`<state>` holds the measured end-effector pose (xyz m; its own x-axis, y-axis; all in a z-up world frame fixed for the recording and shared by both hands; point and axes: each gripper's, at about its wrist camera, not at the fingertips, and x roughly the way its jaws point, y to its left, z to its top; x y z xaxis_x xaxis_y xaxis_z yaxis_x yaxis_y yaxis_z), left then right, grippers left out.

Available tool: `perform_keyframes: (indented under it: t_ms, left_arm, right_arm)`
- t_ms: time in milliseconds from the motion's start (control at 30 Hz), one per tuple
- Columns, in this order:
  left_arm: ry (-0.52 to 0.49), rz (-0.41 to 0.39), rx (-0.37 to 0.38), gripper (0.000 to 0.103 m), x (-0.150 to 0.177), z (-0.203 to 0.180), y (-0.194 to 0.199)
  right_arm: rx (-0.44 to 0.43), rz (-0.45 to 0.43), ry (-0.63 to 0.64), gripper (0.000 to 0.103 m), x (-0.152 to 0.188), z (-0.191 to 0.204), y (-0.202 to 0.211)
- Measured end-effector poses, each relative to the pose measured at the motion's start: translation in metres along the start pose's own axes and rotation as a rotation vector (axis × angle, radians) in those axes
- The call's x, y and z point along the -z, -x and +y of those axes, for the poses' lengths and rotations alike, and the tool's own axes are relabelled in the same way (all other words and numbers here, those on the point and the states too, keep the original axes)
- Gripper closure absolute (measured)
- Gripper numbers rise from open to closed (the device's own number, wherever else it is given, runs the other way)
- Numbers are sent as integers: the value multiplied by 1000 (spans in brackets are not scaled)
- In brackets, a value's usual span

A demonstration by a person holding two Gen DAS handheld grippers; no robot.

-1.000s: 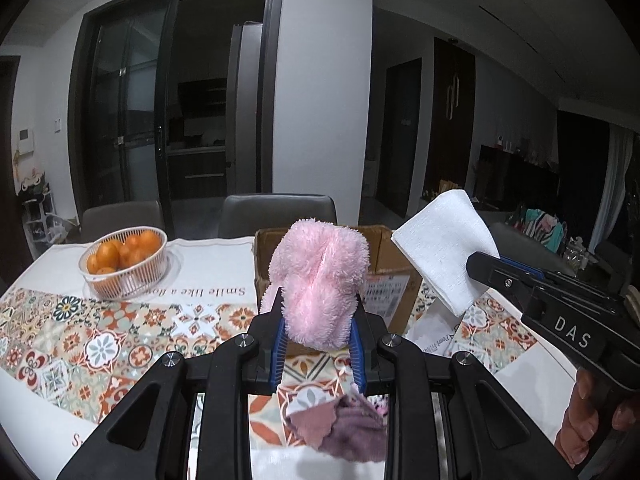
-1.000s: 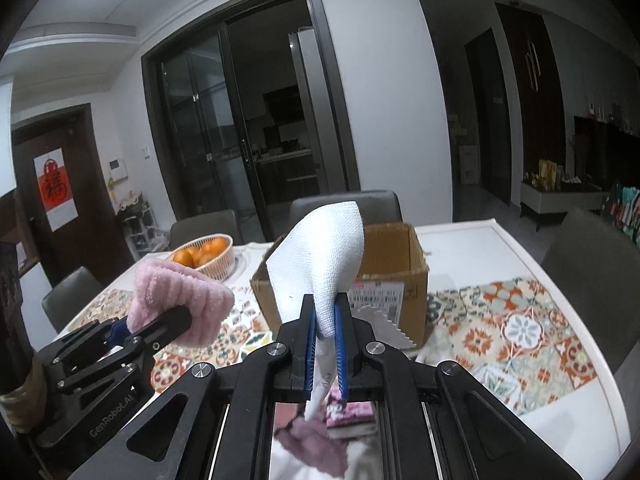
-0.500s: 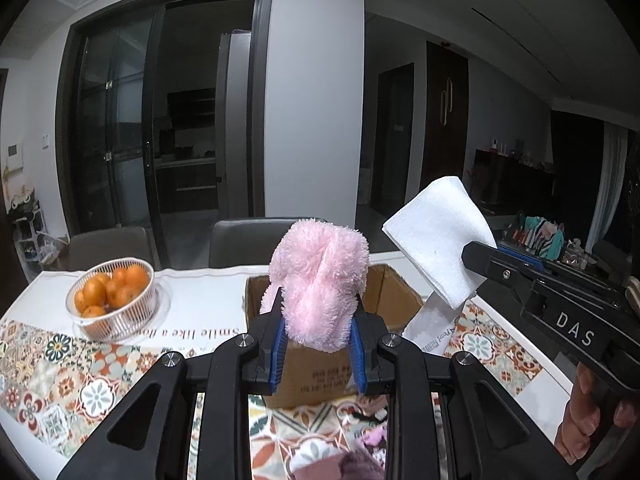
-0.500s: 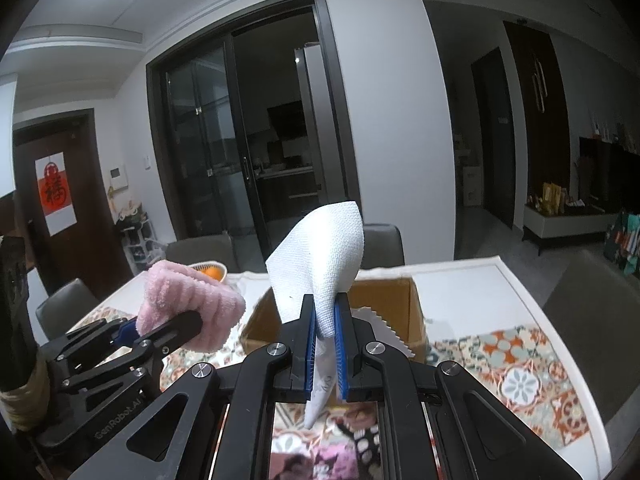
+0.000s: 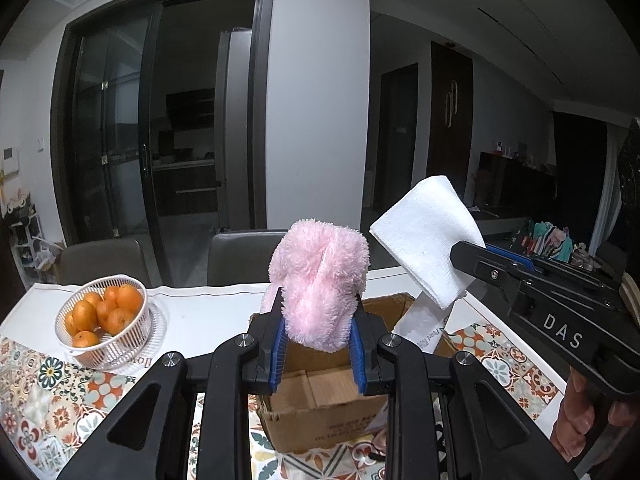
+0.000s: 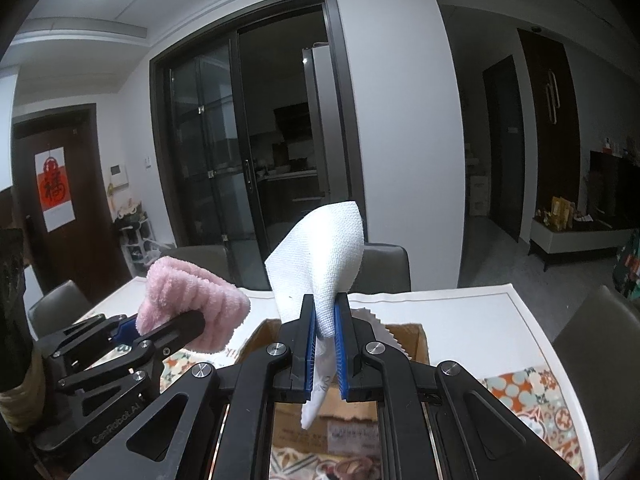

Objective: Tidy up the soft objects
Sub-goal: 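Lift the pink headband and white cloth and carry both over the cardboard box, then open the left tool and right tool to drop both items into the box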

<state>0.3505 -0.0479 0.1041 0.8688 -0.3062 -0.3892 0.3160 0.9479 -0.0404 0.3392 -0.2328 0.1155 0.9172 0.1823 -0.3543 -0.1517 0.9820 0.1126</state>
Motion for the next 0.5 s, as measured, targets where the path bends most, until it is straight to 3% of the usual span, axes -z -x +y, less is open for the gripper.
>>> perform_keyframes:
  t_ms: [500]
  left_arm:
    - [-1, 130, 13, 76, 33, -3, -82]
  right_arm:
    - [-5, 165, -24, 93, 34, -27, -75]
